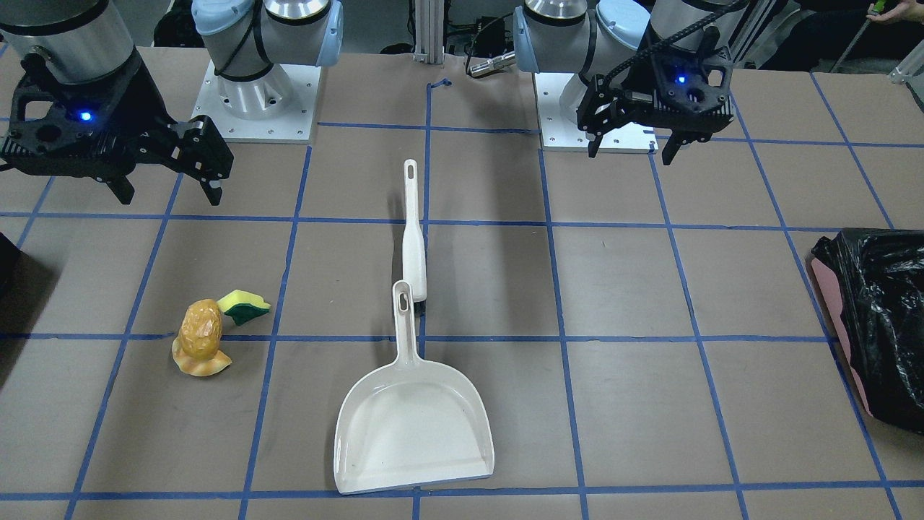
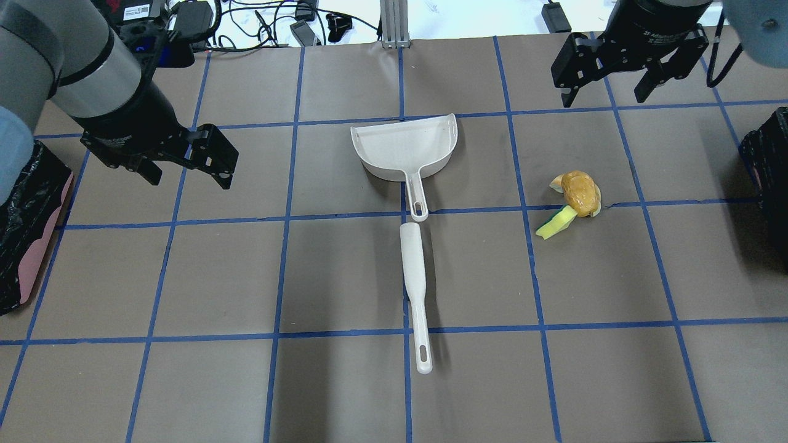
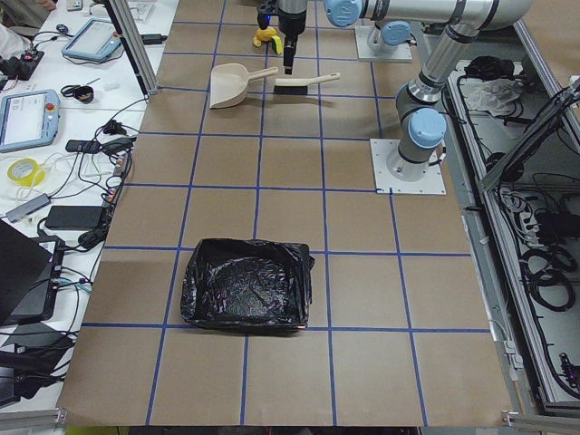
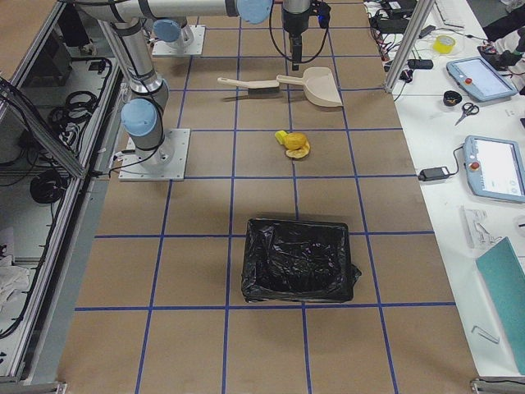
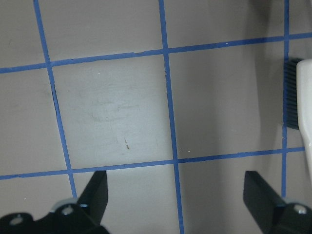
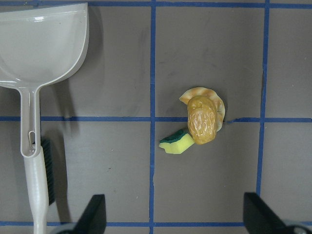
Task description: Sweep and dump trash in nearest bin
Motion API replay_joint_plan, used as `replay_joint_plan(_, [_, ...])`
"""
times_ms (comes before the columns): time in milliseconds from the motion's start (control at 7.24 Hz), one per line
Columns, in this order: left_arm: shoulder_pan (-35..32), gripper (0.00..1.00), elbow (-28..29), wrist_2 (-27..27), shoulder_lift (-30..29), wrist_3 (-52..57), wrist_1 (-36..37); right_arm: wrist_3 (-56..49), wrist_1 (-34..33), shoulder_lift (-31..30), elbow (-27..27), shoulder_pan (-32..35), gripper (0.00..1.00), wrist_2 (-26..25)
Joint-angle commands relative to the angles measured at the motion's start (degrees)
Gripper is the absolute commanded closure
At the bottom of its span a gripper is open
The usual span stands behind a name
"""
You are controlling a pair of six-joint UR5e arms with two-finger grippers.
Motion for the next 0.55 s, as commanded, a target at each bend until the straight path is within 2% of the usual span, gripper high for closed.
replay_joint_plan(0, [0.00, 0.00, 0.00, 0.11, -0.09, 0.00, 0.00, 0.00, -0.09, 0.08, -0.02, 0.01, 0.00, -0.01])
replay_joint_plan(414, [0.00, 0.00, 0.00, 0.46, -0.09, 0.09, 0.00, 0.00, 0.09, 0.08, -0.02, 0.01, 0.00, 0.17])
